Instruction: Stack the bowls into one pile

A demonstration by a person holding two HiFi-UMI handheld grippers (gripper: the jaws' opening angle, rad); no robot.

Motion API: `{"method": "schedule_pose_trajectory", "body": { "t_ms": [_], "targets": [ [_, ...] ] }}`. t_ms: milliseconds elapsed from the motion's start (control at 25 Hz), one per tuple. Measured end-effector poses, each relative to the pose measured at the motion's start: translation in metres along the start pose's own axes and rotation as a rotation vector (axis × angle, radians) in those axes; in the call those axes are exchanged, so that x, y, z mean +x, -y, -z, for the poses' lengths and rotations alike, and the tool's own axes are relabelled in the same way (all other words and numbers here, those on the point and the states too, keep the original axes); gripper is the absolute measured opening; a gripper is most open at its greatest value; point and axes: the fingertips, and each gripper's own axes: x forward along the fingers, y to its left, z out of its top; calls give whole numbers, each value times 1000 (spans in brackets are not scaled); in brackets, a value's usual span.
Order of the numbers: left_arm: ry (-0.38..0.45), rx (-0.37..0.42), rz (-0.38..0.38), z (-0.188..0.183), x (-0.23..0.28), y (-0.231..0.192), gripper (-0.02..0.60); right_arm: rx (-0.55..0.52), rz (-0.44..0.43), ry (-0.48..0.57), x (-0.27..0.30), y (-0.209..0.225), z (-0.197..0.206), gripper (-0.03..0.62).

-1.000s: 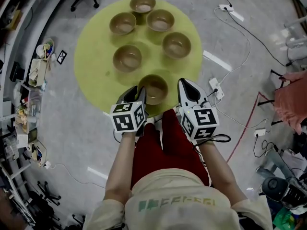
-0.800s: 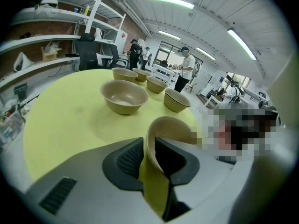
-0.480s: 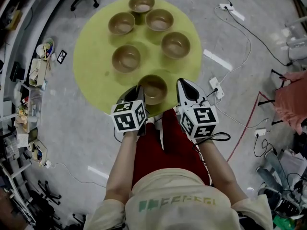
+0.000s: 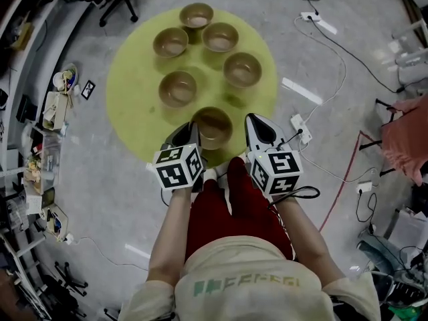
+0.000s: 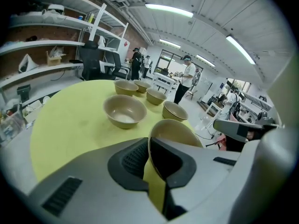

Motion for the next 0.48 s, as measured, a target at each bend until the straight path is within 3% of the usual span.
{"method": "schedule_pose_trajectory", "body": {
  "t_ms": [480],
  "targets": [
    [115,77,51,-53,-21,21,34,-5,37,67,-23,-10,-15,37]
  ]
}}
